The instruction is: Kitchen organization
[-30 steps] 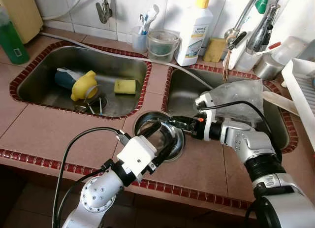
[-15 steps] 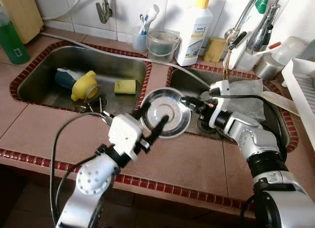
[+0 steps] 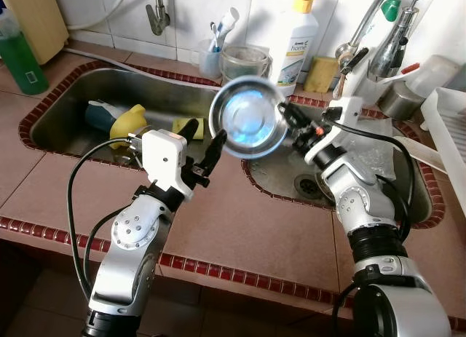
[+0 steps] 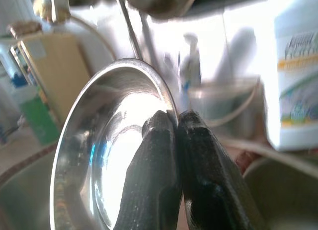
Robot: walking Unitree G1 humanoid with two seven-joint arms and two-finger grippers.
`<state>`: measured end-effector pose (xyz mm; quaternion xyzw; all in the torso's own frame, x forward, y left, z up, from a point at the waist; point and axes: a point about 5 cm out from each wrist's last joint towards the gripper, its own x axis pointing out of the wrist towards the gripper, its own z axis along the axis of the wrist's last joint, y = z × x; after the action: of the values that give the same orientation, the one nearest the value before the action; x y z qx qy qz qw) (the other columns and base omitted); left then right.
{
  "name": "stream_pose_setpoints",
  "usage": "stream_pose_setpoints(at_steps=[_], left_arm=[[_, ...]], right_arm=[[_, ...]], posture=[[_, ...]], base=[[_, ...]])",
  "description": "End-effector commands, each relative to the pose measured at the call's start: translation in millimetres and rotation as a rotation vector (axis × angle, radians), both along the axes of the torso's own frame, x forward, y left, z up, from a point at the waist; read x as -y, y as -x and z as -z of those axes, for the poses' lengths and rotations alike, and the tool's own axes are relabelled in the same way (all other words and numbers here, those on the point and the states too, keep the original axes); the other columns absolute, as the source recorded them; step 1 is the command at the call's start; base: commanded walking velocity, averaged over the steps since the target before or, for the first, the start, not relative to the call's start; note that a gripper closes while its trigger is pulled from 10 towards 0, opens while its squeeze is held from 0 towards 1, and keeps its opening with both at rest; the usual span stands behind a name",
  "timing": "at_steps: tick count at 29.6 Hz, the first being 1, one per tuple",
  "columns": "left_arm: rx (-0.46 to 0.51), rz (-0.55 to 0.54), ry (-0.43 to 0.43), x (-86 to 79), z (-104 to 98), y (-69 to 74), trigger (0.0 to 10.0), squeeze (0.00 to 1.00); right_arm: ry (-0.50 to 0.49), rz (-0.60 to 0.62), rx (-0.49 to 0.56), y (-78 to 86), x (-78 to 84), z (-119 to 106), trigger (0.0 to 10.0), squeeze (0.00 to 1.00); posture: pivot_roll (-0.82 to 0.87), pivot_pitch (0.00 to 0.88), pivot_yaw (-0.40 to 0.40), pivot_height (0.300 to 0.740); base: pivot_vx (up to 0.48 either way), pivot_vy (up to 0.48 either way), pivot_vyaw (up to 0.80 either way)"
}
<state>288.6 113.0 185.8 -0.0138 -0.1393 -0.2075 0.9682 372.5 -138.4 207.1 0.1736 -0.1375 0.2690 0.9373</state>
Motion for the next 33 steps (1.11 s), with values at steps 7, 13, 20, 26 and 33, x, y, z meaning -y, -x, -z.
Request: stream_pose_setpoints(at_steps=[7,13,20,26,33], left_arm=[[-0.047,-0.118,0.013,-16.5,3.7,-12.9,10.0,0.0],[-0.046,-0.163,-0.003,-26.0,4.0,-23.1,10.0,0.0],[-0.05,-0.166,0.004,-27.2,2.1,-33.5,10.0,0.0],[-0.053,-0.136,-0.006,-20.7,2.6,-38.5,10.0,0.0],[-0.075,-0.114,-0.002,-17.0,7.2,-39.4,10.0,0.0]], right_arm=[[0.04,0.179,0.129,12.2,4.3,-9.4,8.8,0.0],[0.048,0.258,0.201,30.6,-3.9,0.6,10.0,0.0],[0.099,0.313,0.258,41.1,-10.9,1.7,9.3,0.0],[0.135,0.326,0.277,47.3,-21.9,5.6,10.0,0.0],[0.139,0.336,0.273,48.8,-24.3,6.4,10.0,0.0]], posture=[[-0.01,0.061,-0.06,0.74],[-0.01,0.054,-0.049,0.74],[-0.03,0.033,-0.039,0.74],[-0.04,0.019,-0.03,0.74],[-0.04,0.011,-0.026,0.74]], base=[[0.0,0.0,0.0],[0.0,0.0,0.0],[0.0,0.0,0.0],[0.0,0.0,0.0],[0.0,0.0,0.0]])
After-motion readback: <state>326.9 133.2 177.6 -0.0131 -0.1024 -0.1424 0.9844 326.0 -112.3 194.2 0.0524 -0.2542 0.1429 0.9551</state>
